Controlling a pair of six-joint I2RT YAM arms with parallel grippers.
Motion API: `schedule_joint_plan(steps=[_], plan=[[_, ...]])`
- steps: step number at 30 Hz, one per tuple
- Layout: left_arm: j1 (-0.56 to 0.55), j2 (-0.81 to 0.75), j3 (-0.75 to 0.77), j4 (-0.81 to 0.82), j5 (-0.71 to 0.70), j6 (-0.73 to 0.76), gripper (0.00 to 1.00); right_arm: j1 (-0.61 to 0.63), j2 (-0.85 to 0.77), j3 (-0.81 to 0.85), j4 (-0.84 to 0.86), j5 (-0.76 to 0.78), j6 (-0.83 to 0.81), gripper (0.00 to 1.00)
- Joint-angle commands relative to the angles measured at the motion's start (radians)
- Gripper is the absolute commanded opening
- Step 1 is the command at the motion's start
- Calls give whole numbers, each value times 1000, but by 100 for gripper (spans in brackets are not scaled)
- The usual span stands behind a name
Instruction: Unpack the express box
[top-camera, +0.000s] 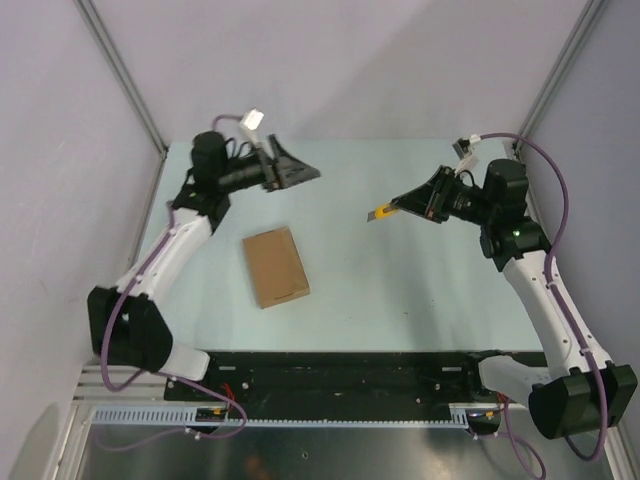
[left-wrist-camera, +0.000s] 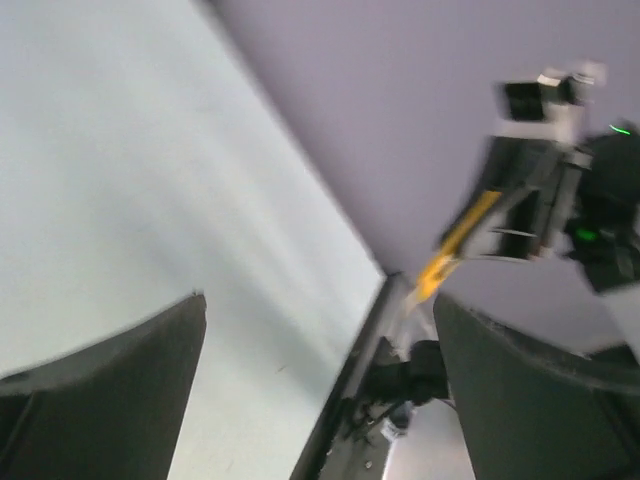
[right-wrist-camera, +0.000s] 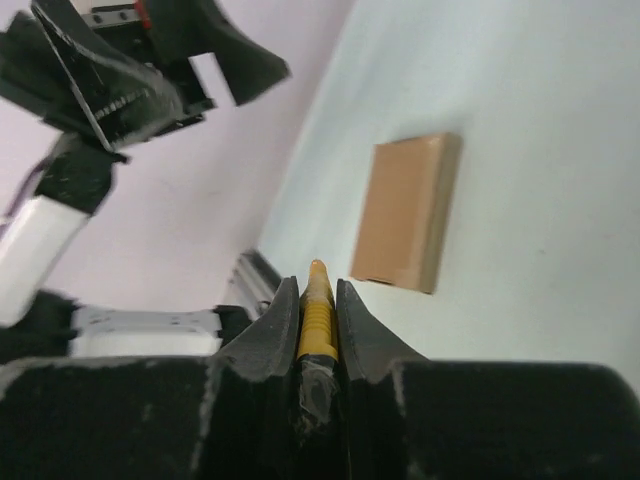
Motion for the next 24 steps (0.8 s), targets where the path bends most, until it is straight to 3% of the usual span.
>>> schedule_joint_plan(steps=[1, 2, 6, 9, 15, 19, 24], plan=[[165, -195, -219, -103, -400, 17, 99, 124, -24, 18, -160, 382, -172, 0], [182, -215, -288, -138, -573, 30, 99, 149, -20, 17, -170, 435, -200, 0], [194, -271, -362, -355, -914, 80, 100, 251, 15, 17, -180, 597, -226, 0], [194, -265, -408, -430, -991, 89, 100, 286, 58, 17, -177, 635, -229, 0], [196, -158, -465, -495, -975, 57, 99, 336, 136, 14, -176, 686, -225, 0], [194, -29, -445, -488, -804, 85, 99, 355, 162, -8, -150, 712, -209, 0], [188, 51, -434, -479, -729, 90, 99, 370, 179, -49, -115, 739, -186, 0]])
